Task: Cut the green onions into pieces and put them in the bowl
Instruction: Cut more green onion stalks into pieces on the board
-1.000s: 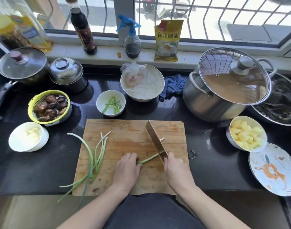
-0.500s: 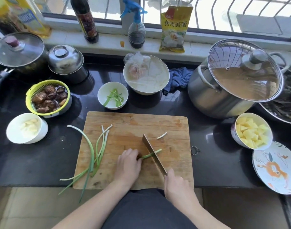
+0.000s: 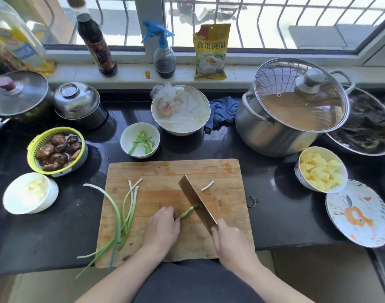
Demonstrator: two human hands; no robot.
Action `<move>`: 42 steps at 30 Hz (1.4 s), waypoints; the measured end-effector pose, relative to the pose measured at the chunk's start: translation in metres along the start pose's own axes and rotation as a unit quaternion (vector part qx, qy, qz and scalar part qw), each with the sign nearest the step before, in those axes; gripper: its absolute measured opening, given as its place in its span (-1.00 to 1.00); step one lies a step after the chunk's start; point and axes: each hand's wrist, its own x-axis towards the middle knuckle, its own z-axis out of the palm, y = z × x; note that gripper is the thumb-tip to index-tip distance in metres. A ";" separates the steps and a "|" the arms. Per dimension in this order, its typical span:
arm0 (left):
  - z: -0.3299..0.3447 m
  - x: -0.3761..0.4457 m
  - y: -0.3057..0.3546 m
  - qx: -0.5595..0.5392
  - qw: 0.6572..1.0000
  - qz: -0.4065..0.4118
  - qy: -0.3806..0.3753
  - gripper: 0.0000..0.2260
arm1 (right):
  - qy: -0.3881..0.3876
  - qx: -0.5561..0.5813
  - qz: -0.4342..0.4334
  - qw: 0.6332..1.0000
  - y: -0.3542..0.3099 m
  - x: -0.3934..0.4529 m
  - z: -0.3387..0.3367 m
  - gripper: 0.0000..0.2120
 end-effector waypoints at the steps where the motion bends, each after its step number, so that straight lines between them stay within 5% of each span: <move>1: -0.001 0.001 0.002 0.005 1.000 -0.003 -0.003 -0.87 | 0.007 -0.001 0.001 1.000 0.001 0.001 -0.003 -0.75; 17: 0.003 0.008 0.004 0.034 0.999 -0.005 -0.021 -0.87 | -0.065 -0.091 0.001 0.994 -0.022 0.011 0.000 -0.91; 27: -0.003 -0.002 -0.011 0.033 0.998 -0.037 -0.023 -0.78 | -0.013 0.018 -0.004 1.000 -0.039 0.029 -0.016 -0.81; 35: -0.003 0.010 0.016 0.177 0.982 0.066 -0.030 -0.86 | 0.091 0.131 0.101 0.982 0.016 0.019 -0.053 -0.79; 42: 0.005 0.039 0.074 0.021 0.996 0.080 0.016 -0.92 | 0.088 0.213 0.147 0.962 0.047 0.018 -0.074 -0.77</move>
